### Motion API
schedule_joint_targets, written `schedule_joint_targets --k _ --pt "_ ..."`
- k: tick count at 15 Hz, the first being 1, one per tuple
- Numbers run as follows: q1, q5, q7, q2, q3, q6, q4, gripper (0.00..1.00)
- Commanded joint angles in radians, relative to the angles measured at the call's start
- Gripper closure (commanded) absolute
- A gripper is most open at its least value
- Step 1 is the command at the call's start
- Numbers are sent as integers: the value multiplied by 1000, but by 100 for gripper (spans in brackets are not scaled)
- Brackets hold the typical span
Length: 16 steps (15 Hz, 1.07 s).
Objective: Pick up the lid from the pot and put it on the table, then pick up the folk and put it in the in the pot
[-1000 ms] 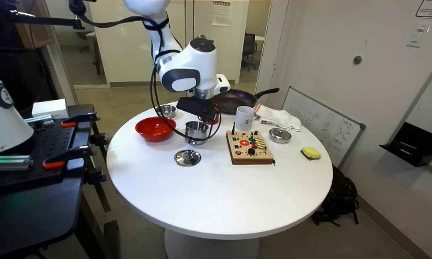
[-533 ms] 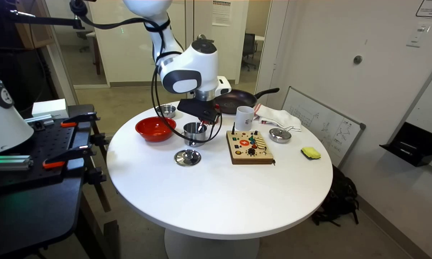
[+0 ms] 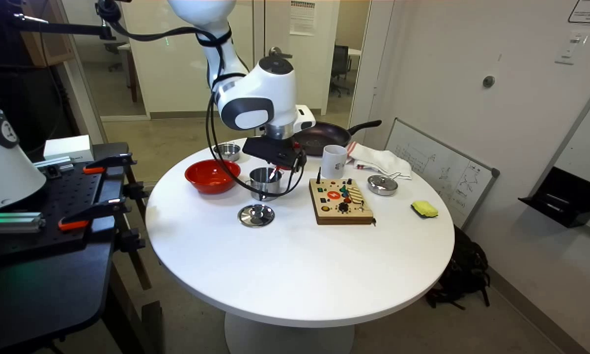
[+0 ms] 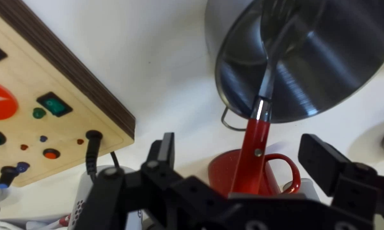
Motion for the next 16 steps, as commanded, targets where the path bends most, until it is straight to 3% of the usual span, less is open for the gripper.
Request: schedule_joint_targets --k 1,3,6,9,11,14,16 --pt "61 -2 31 -94 -51 80 -55 0" --pt "125 8 84 -186 -111 83 -95 0" --pt "231 36 192 -352 -218 -45 -149 0" --pt "209 104 205 -493 -183 -298 -185 0" --pt "210 207 153 -553 -184 -464 -176 0" --pt "285 290 194 -622 -305 -709 -110 0" --pt "335 264 259 -627 -407 -752 -90 0"
